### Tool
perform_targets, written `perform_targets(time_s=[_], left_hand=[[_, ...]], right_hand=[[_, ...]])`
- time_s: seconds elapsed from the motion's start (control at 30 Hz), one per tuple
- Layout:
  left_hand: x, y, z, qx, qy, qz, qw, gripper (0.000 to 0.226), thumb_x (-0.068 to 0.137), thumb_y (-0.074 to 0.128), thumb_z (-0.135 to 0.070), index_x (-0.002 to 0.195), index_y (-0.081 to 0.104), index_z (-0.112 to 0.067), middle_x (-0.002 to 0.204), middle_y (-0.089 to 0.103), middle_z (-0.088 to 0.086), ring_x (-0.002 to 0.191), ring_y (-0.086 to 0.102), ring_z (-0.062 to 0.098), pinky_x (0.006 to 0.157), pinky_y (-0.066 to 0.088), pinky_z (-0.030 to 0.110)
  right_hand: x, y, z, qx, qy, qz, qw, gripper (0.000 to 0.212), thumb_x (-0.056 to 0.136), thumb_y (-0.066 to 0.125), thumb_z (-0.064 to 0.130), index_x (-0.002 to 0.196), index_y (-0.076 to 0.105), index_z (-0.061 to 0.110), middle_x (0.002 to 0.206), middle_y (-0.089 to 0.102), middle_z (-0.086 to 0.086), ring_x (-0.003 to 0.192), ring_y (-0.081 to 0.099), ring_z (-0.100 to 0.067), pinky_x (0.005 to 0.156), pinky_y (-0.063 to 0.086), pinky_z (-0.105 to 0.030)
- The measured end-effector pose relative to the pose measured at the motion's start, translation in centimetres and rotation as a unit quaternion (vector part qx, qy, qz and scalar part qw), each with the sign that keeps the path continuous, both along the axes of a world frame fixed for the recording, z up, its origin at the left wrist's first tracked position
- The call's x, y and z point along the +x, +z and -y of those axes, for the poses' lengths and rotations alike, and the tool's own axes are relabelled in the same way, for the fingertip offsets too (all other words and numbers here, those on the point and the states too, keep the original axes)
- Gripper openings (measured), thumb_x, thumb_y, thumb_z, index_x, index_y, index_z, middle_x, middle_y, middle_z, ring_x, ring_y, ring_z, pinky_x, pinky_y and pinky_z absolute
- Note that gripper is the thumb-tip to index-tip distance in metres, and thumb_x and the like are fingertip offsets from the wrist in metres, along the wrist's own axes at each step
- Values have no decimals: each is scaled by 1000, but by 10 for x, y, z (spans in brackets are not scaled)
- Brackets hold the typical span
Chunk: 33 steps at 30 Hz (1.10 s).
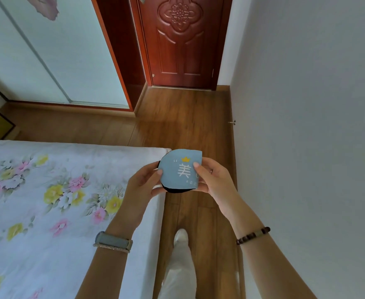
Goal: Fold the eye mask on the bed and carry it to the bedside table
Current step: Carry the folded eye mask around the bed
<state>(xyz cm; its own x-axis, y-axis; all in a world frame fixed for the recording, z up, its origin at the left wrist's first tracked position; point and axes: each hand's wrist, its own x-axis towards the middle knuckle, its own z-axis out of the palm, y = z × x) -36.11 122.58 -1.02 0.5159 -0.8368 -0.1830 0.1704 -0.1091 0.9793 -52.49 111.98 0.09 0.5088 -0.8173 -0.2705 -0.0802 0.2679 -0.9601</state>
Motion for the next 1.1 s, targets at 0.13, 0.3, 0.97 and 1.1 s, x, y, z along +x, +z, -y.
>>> perform_targets(time_s=[0.13,0.3,0.97,1.1], left_hand=[[39,-1,52,-3,-5,5,1000,25,96,55,-17,119,64,-17,111,72,3,101,72,19,75,62,30],[91,6,111,-5,-11,-2,1000,27,95,56,-17,120,63,-14,112,71,5,104,71,22,82,61,37],[205,8,307,-14,0,-3,1000,45,80,64,-32,121,62,-13,105,76,-4,104,72,18,79,61,34],[222,5,369,-2,24,1,1000,40,88,61,-22,125,60,-9,117,71,7,108,71,22,83,59,38]], right_hand=[[39,1,49,-6,-3,-1,1000,29,97,59,21,123,60,11,117,71,-5,101,73,-15,71,63,-27],[86,10,108,-18,-4,-2,1000,25,96,60,22,120,61,16,113,72,0,98,73,-9,70,62,-26],[205,10,320,-10,46,0,999,24,96,60,22,120,60,17,112,71,0,98,73,-10,69,62,-25],[228,8,388,-8,63,3,998,21,96,61,22,117,61,20,107,72,6,93,74,-5,66,61,-23]])
